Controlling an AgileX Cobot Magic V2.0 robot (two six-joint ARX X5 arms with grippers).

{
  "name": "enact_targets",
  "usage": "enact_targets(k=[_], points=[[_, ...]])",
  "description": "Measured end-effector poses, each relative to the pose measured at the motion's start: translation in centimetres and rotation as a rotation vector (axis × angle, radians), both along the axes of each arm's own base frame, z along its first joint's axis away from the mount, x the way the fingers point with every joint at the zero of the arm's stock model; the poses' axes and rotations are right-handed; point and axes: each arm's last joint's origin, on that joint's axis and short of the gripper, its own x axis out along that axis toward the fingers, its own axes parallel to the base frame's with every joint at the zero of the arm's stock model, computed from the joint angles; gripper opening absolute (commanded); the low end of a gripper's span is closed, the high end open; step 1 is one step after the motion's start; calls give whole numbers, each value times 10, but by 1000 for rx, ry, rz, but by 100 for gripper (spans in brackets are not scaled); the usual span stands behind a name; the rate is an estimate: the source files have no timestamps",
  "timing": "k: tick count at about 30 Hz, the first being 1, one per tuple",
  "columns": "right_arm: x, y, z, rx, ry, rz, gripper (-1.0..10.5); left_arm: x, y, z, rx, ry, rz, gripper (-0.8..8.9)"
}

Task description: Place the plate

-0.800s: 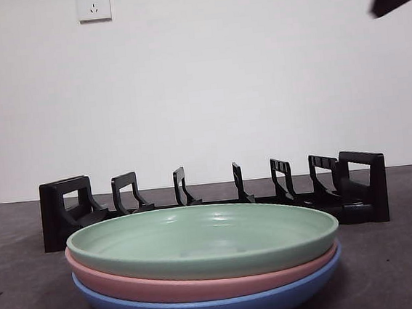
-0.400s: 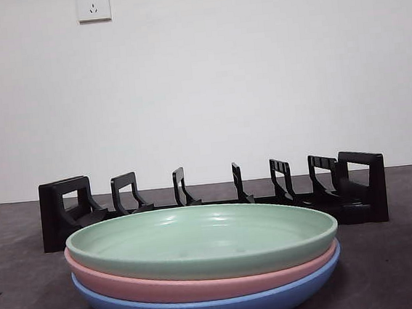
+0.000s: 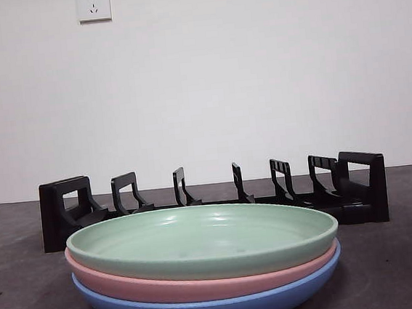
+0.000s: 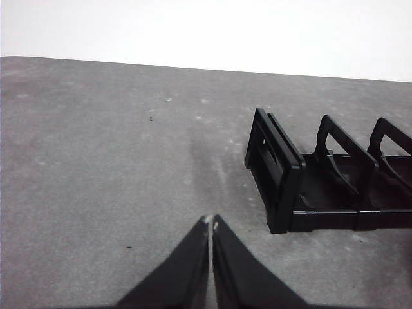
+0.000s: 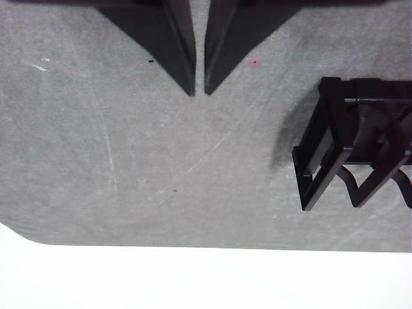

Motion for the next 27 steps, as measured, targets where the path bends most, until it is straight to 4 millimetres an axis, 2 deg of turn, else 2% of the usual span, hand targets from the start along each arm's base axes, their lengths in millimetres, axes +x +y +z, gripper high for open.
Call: enact_targets(k=[27], points=[[0,0,1,16,-9,2,21,0,0,0,0,0,0,7]])
